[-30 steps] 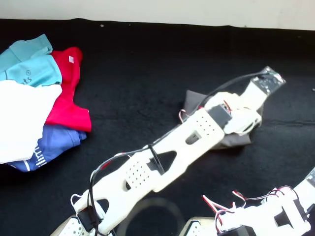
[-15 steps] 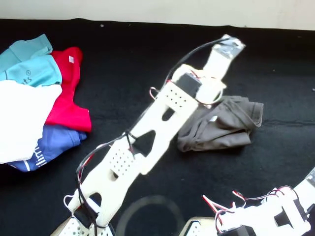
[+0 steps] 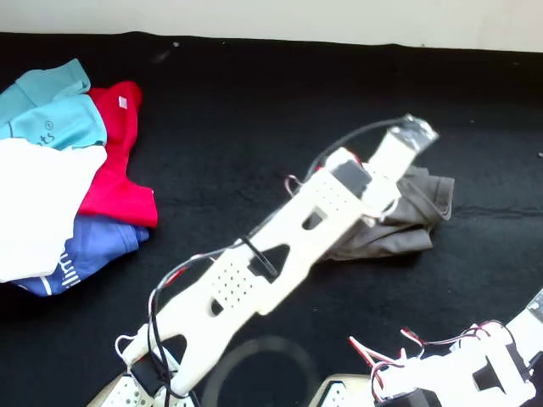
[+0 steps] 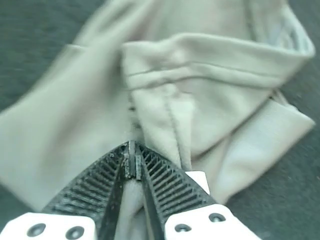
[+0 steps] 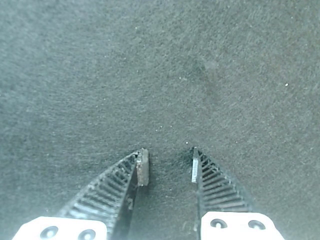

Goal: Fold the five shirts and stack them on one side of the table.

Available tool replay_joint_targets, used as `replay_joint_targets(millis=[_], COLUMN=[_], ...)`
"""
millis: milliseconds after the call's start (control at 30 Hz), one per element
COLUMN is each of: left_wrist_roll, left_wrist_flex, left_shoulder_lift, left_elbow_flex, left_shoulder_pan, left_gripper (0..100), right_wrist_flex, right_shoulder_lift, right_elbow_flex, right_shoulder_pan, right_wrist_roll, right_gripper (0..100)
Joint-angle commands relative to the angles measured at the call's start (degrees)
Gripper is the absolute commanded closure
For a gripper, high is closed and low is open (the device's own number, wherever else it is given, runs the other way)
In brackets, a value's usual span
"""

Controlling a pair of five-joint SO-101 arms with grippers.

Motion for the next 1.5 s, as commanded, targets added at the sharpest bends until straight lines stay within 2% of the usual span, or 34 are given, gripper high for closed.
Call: replay_joint_targets(millis=[0, 167, 433, 567, 700, 867, 1133, 1300, 1467], left_wrist_roll=[0.4, 0.4, 0.4, 0.3, 0.3, 0.4, 0.4, 0.4, 0.2], left_wrist_flex=[2.1, 7.0, 16.6, 15.8, 9.4, 5.0, 5.4, 8.5, 8.9], left_shoulder_lift=[-4.3, -6.1, -11.3, -10.0, -3.3, 3.4, 2.3, 0.0, -2.9], left_elbow_flex=[-0.5, -1.9, -15.6, -15.8, -13.1, -13.3, -13.3, -13.3, -13.3], left_shoulder_pan=[4.2, 6.9, 5.8, 3.6, 1.8, 3.7, 9.5, 12.5, 10.6], left_gripper=[99, 99, 99, 99, 99, 99, 99, 99, 99], right_wrist_flex=[-1.2, -1.2, -1.2, -1.2, -1.2, -1.2, -1.2, -1.2, -1.2], right_shoulder_lift=[0.2, 0.2, 0.2, 0.2, 0.2, 0.2, 0.2, 0.2, 0.2], right_elbow_flex=[2.2, 2.2, 2.2, 2.2, 2.2, 2.2, 2.2, 2.2, 2.2], right_shoulder_pan=[0.4, 0.4, 0.4, 0.4, 0.4, 0.4, 0.4, 0.4, 0.4], right_wrist_roll=[0.7, 0.7, 0.7, 0.7, 0.7, 0.7, 0.7, 0.7, 0.7], right_gripper=[84.7, 84.7, 84.7, 84.7, 84.7, 84.7, 84.7, 84.7, 84.7])
